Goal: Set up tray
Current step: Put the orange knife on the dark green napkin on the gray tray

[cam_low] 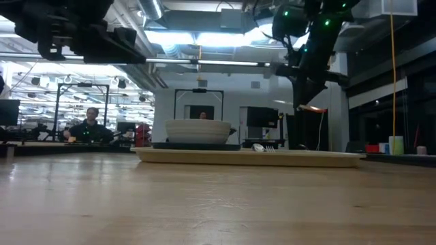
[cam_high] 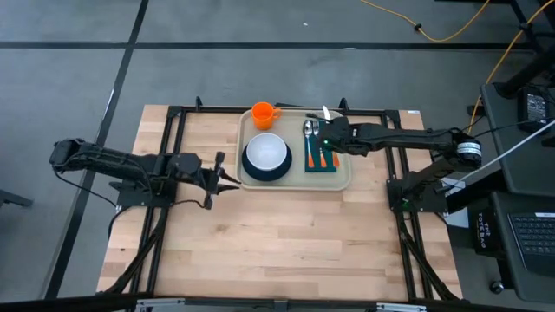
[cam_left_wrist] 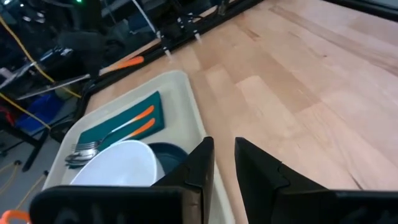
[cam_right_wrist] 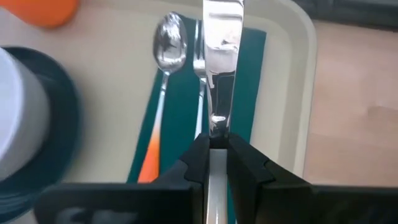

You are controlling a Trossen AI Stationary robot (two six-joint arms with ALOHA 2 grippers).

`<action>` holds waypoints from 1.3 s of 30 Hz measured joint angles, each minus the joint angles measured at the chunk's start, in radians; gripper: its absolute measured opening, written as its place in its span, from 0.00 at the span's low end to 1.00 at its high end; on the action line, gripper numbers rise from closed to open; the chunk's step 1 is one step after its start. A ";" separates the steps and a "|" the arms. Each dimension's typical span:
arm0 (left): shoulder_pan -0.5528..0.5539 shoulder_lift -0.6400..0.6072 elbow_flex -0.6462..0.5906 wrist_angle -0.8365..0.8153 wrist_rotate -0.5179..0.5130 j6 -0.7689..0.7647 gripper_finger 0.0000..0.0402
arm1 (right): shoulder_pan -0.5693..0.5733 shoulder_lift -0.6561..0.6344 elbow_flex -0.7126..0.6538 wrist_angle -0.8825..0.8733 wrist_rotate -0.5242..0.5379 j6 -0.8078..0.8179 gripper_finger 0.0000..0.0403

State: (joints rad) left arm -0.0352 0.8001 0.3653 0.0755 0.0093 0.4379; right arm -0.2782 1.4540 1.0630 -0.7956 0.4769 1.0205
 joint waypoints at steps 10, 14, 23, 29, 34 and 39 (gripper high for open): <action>0.066 0.000 0.000 0.003 0.017 -0.015 0.14 | -0.087 0.077 0.000 0.001 -0.132 0.033 0.10; 0.072 0.000 0.000 0.003 0.012 -0.008 0.14 | -0.110 0.111 0.000 0.007 -0.160 0.043 0.10; 0.072 0.000 0.000 0.004 0.010 -0.006 0.15 | -0.158 0.204 0.000 0.032 -0.238 0.042 0.10; 0.072 0.000 0.000 0.004 0.010 -0.007 0.15 | -0.169 0.263 0.000 0.081 -0.266 0.033 0.10; 0.072 0.000 0.000 0.004 0.010 -0.007 0.15 | -0.188 0.283 0.000 0.101 -0.270 0.029 0.10; 0.072 0.000 0.000 0.003 0.010 -0.007 0.15 | -0.198 0.289 0.000 0.102 -0.270 0.031 0.10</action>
State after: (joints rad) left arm 0.0364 0.8001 0.3653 0.0790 0.0191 0.4307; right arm -0.4763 1.7432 1.0634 -0.6936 0.2066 1.0519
